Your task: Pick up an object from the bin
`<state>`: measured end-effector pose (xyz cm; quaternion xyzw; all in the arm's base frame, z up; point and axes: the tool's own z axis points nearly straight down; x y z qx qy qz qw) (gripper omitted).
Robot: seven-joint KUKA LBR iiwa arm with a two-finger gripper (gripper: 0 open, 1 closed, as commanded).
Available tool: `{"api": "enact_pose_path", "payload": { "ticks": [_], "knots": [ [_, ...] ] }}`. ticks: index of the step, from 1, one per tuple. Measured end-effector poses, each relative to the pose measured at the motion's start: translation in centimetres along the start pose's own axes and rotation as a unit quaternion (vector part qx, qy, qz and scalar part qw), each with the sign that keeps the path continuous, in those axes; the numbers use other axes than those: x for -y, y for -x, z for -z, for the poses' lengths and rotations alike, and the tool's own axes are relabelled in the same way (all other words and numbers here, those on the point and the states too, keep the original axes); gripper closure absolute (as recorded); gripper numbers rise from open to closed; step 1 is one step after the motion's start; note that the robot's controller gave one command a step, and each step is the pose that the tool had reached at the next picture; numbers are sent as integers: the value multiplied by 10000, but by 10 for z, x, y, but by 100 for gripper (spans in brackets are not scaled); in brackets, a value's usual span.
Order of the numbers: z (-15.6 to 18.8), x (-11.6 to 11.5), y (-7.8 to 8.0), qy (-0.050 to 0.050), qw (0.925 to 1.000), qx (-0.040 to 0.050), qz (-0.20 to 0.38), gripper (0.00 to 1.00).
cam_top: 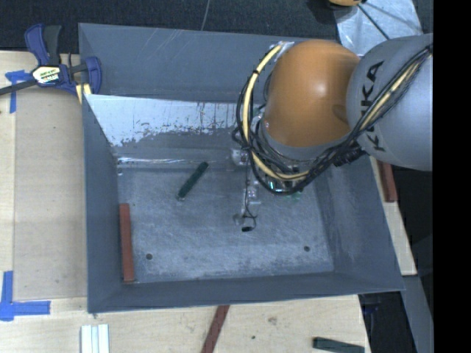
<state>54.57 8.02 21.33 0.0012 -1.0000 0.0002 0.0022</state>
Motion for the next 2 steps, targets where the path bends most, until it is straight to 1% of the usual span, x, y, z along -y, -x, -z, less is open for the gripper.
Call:
{"api": "enact_pose_path", "payload": {
  "ticks": [1, 2],
  "knots": [
    [4, 0, 2, 6, 10000, 39, -9, 0],
    [-20, -12, 21, 0, 9994, 67, 349, 0]
  ]
}}
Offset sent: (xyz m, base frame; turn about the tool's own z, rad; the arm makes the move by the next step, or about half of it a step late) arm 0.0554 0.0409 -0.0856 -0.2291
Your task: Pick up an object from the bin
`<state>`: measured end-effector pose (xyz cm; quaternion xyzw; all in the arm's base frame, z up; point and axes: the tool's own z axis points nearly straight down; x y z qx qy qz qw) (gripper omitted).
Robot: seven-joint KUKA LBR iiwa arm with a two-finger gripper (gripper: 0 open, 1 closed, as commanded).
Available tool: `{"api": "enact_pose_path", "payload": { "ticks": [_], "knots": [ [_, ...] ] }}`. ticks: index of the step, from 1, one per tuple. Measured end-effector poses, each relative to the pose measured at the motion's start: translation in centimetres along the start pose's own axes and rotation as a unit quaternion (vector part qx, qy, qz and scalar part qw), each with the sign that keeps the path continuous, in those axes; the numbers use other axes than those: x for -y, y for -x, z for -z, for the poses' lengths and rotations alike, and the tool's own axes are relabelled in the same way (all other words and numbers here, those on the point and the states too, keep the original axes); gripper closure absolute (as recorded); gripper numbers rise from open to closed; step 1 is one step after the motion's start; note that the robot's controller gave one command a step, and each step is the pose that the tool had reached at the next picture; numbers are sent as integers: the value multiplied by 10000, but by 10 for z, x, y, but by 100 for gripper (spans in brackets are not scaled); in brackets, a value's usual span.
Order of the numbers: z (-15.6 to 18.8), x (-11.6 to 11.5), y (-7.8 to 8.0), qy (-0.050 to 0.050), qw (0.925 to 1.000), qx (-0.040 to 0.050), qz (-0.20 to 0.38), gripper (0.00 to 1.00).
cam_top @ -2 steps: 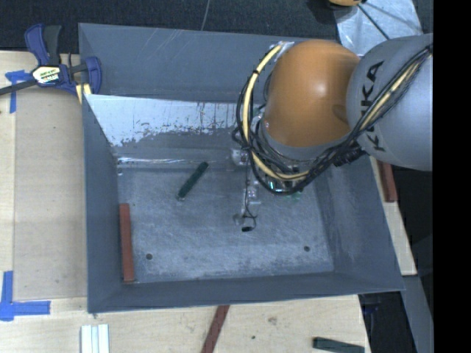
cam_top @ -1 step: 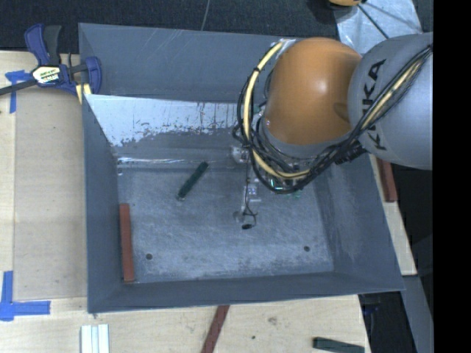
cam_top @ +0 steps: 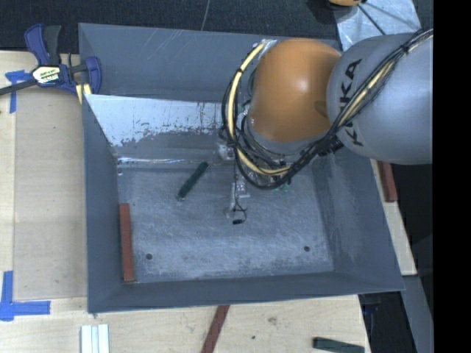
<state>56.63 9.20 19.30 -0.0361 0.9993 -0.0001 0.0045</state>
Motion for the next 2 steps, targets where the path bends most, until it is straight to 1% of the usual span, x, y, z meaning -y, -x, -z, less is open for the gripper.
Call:
{"api": "enact_pose_path", "payload": {
  "ticks": [1, 2],
  "knots": [
    [-78, 5, 43, 6, 10000, -22, 57, 100],
    [-78, 5, 43, 6, 10000, -22, 53, 0]
  ]
}}
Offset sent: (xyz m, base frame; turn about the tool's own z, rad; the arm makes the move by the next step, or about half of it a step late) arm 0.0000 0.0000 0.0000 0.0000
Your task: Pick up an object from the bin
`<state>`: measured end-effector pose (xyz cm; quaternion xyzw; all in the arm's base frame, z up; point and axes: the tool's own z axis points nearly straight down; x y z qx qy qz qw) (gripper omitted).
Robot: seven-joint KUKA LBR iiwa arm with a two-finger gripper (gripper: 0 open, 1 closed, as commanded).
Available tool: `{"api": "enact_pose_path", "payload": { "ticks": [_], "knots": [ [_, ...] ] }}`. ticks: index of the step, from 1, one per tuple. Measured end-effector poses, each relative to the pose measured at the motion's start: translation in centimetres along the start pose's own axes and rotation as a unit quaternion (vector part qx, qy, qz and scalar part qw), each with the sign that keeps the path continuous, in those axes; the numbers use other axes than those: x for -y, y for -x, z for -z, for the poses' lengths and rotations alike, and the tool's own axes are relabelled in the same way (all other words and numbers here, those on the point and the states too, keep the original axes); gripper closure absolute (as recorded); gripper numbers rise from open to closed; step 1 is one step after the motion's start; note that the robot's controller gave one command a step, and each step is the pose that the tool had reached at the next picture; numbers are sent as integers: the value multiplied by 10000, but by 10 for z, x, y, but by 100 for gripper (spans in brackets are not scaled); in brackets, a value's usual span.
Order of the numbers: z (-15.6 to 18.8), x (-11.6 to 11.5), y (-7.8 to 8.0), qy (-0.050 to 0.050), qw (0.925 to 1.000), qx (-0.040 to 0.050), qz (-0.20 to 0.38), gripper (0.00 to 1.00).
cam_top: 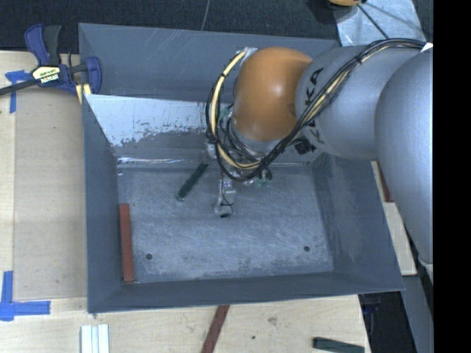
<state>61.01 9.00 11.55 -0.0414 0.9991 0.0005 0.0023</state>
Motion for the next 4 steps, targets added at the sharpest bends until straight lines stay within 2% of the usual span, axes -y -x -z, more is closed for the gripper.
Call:
{"api": "enact_pose_path", "payload": {
  "ticks": [1, 2, 3, 4],
  "knots": [
    [0, 0, 0, -1, 10000, 0, 1, 0],
    [-45, -34, 10, 3, 9978, -10, 663, 100],
    [-45, -34, 10, 3, 9978, -10, 658, 100],
    [105, -7, -27, -3, 9981, -2, 618, 100]
  ]
}}
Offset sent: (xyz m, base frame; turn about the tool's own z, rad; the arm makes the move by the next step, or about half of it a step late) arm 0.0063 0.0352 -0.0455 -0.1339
